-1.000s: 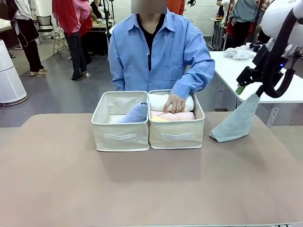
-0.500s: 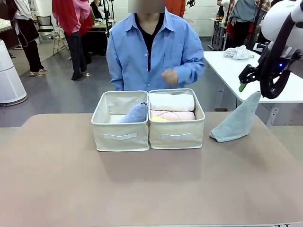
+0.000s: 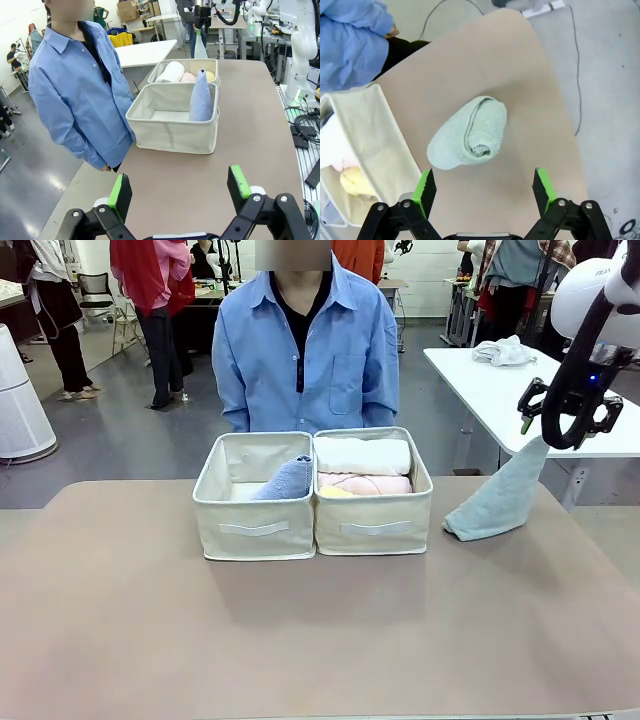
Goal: Sort the towels based on their folding style.
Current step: Pick up another triangle-folded towel from the table and place it in the left Fabric basket.
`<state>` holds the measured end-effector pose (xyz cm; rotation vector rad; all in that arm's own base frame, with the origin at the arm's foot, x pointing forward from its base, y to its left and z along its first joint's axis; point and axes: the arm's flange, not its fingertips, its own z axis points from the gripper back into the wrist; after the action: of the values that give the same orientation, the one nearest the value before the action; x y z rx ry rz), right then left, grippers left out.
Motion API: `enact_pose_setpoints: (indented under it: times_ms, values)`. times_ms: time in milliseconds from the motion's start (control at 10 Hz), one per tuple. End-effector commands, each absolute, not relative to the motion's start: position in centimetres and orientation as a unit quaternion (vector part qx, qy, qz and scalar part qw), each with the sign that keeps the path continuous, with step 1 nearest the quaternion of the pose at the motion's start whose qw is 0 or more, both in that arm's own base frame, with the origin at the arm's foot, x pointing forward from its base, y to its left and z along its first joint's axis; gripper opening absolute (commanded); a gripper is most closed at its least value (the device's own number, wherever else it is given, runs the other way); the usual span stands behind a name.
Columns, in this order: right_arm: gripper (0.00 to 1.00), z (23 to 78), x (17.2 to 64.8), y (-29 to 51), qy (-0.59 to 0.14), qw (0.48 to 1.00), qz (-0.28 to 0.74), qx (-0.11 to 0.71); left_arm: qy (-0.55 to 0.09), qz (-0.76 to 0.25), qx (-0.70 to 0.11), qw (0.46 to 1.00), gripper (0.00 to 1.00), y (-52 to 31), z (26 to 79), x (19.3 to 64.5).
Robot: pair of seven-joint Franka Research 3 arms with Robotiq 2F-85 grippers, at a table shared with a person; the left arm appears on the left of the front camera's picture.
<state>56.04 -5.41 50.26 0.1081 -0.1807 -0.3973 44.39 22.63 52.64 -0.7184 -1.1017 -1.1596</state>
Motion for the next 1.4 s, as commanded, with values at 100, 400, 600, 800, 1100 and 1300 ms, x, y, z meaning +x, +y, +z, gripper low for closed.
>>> enact_pose_setpoints:
  times_ms: [100, 400, 600, 800, 1100, 1300]
  values:
    - [1.00, 50.0, 55.5, -5.3, -0.100, 0.977, -0.178, 0.062, -0.482, -0.512, -0.312, 0.639, 1.00, 22.7, 52.7, 44.1]
    - [1.00, 50.1, 56.4, -4.8, -0.092, 0.980, -0.171, 0.042, -0.482, -0.512, -0.312, 0.639, 1.00, 22.7, 52.7, 44.1]
    - [1.00, 49.6, 56.9, -4.4, -0.088, 0.979, -0.180, 0.034, -0.482, -0.512, -0.312, 0.639, 1.00, 22.7, 52.7, 44.1]
    - [1.00, 49.0, 57.3, -4.0, -0.082, 0.968, -0.233, 0.037, -0.482, -0.512, -0.312, 0.639, 1.00, 22.7, 52.7, 44.1]
    - [1.00, 47.8, 57.6, -3.7, -0.091, 0.944, -0.317, -0.001, -0.482, -0.512, -0.312, 0.639, 1.00, 22.7, 52.7, 44.1]
    - [1.00, 47.5, 57.8, -3.6, -0.089, 0.954, -0.286, -0.011, -0.482, -0.512, -0.312, 0.639, 1.00, 22.7, 52.7, 44.1]
